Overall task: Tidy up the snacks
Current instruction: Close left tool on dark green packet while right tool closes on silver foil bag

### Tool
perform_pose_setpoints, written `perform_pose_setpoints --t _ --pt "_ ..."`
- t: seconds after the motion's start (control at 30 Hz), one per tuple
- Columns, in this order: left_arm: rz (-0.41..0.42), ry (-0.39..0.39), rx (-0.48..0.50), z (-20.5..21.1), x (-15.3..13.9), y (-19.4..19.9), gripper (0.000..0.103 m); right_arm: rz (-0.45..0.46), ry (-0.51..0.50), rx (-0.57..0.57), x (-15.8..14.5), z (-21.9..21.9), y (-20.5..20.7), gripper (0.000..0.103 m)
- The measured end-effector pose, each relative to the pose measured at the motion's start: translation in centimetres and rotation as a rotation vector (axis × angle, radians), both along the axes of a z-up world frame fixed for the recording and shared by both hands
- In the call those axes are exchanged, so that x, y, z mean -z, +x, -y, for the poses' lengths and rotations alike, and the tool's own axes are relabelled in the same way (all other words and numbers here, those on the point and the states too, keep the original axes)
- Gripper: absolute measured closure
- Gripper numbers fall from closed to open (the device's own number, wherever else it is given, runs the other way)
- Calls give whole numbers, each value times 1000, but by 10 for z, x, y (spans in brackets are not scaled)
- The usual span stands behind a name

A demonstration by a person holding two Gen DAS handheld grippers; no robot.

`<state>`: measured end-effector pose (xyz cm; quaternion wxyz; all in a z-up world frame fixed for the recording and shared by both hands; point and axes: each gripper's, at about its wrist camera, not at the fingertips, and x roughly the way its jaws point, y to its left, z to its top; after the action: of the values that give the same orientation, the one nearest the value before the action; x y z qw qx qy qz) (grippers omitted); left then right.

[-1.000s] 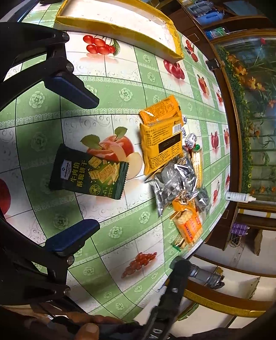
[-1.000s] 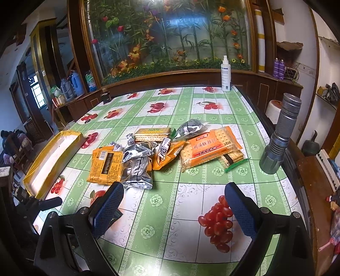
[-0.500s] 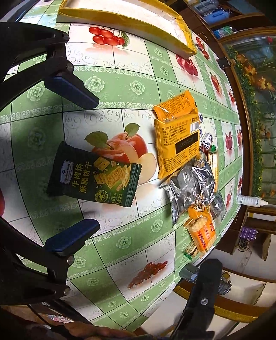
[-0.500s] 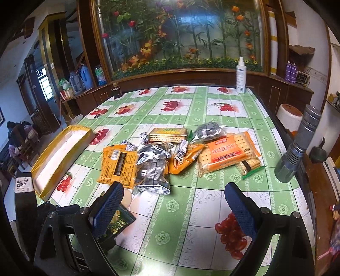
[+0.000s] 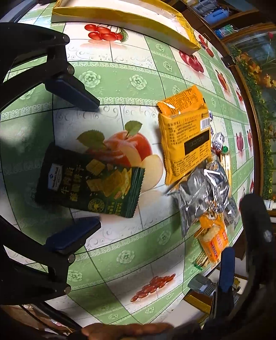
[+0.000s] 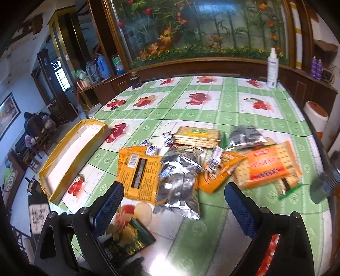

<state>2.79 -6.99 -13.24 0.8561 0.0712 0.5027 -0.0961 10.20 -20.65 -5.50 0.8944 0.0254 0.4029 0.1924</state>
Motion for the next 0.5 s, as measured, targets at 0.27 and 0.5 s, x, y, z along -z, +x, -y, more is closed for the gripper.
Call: perform_pose_setpoints --t 0.27,0.5 --pt "23 -3 -43 -29 -3 9 15 -76 -88 -36 24 -31 55 11" --pt "41 -21 -98 -59 -7 18 43 -166 -140 -30 55 -37 87 32"
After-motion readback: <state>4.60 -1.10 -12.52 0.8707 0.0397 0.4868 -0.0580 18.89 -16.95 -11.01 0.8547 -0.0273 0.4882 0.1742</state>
